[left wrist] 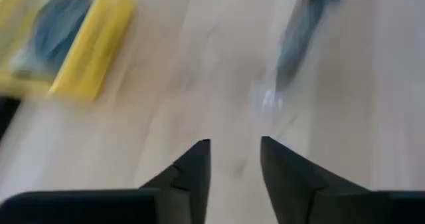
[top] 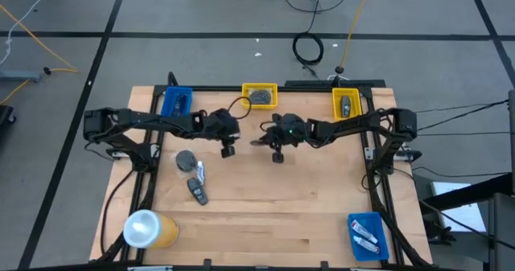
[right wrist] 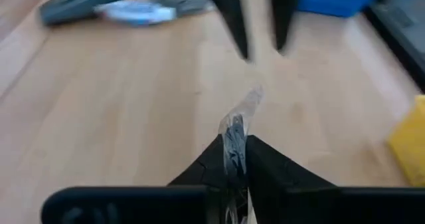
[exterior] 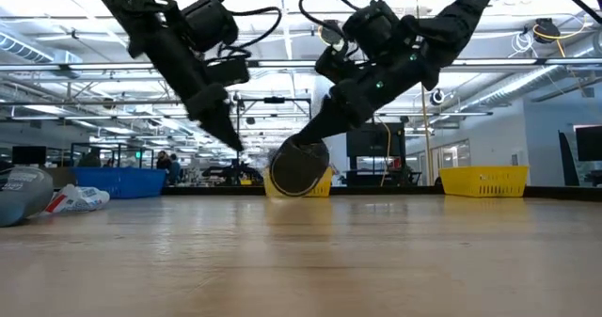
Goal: Pick & Place Travel size toiletries
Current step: Put the hairbrush into the left yellow bin
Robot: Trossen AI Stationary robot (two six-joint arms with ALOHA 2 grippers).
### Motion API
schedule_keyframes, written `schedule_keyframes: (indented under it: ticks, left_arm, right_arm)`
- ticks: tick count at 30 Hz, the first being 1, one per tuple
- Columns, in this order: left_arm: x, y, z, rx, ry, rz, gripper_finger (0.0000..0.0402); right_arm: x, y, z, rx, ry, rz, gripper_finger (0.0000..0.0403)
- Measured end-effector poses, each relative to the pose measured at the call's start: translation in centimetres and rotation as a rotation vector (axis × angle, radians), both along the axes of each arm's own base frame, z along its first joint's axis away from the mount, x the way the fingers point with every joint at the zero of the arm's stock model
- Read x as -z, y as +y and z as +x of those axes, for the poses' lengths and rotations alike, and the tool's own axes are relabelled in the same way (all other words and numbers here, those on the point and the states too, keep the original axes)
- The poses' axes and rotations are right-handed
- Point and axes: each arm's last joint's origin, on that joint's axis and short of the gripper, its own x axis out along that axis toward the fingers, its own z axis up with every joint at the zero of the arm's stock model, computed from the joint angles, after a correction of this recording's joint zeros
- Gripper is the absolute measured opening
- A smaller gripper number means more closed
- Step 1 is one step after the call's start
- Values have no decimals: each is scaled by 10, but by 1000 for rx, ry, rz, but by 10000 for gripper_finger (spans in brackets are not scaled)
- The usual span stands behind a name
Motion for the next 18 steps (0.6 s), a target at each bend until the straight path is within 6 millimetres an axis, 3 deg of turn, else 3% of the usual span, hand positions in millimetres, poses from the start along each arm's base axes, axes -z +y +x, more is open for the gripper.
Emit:
schedule_keyframes:
  ticks: [4,9,15,18]
  left_arm:
    - [-4,-3,-11,-82,-3,37,161]
    - [19,-16,-16,-76,-124,77,174]
    - [44,-30,-21,-61,-369,87,175]
    - [46,-33,-26,-80,-439,114,175]
  right_arm:
    - [-14,-21,1,79,-159,30,16]
    - [-30,-62,-8,215,-349,106,21]
    - [-49,-111,-13,288,-432,200,18]
    - [-46,-134,-8,307,-434,249,18]
